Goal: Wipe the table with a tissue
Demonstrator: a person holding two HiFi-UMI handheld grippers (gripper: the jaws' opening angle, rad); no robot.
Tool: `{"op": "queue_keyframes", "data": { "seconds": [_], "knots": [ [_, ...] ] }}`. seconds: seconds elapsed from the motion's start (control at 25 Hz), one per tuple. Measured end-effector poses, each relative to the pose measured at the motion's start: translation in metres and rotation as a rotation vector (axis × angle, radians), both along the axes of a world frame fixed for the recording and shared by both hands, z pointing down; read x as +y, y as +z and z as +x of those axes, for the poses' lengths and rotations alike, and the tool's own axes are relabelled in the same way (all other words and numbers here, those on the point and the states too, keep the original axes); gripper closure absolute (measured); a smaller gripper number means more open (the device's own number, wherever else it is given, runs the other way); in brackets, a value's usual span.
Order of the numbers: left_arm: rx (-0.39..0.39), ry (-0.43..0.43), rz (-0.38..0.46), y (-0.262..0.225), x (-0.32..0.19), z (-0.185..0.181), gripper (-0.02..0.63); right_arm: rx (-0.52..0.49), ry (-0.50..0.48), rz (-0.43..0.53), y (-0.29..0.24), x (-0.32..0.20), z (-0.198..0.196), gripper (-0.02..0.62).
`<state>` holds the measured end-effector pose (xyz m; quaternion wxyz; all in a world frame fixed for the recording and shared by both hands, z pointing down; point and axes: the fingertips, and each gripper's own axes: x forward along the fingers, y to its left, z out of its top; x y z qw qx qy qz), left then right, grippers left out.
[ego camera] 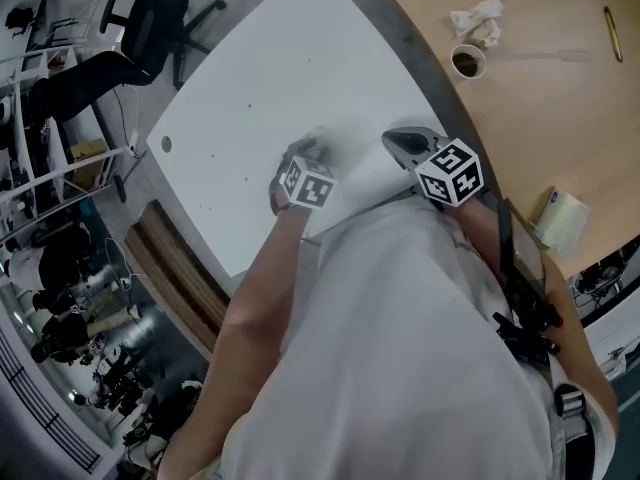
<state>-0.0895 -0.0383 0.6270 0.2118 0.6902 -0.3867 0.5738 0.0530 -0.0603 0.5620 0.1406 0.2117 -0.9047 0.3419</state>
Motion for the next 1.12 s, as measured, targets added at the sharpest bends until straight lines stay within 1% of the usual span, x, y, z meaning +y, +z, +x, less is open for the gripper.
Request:
{"op": "queue_keyframes", "data": {
  "seconds": [0.2,0.32,0.4,0.48,0.52,0.6,0.64,0.68,0.84,0.96,1.04,1.12],
  "knots": [
    [0.021,-0.011,0.026,0.000,0.023,0.022,0.483,0.001,-0.032,-0.002,0.000,0.005,-0.005,0.577],
    [0.044,-0.007,0.019,-0.003,0.038,0.035,0.483,0.003,-0.061,0.000,-0.002,0.009,-0.010,0.577],
    [0.083,-0.007,-0.004,-0.003,0.048,0.043,0.483,0.003,-0.081,0.004,-0.004,0.011,-0.015,0.577],
    [0.164,-0.028,-0.044,-0.003,0.059,0.050,0.483,0.001,-0.095,0.007,-0.005,0.013,-0.020,0.577],
    [0.222,-0.058,-0.065,-0.003,0.064,0.052,0.483,0.001,-0.101,0.009,-0.006,0.013,-0.023,0.577],
    [0.343,-0.156,-0.086,-0.005,0.071,0.051,0.483,0.002,-0.114,0.011,-0.007,0.013,-0.027,0.577],
    [0.390,-0.207,-0.078,-0.006,0.072,0.047,0.483,0.005,-0.121,0.013,-0.008,0.014,-0.029,0.577],
    [0.416,-0.252,-0.061,-0.009,0.073,0.040,0.483,0.008,-0.129,0.014,-0.008,0.014,-0.031,0.577],
    [0.422,-0.425,0.023,-0.024,0.073,-0.006,0.482,0.014,-0.155,0.020,-0.010,0.016,-0.040,0.577],
    [0.401,-0.552,0.063,-0.027,0.077,-0.048,0.480,0.011,-0.164,0.015,-0.010,0.020,-0.047,0.577],
    [0.390,-0.614,0.079,-0.025,0.077,-0.070,0.480,0.011,-0.166,0.010,-0.009,0.023,-0.050,0.577],
    [0.385,-0.646,0.093,-0.023,0.073,-0.087,0.480,0.011,-0.167,0.005,-0.007,0.027,-0.053,0.577]
  ]
}}
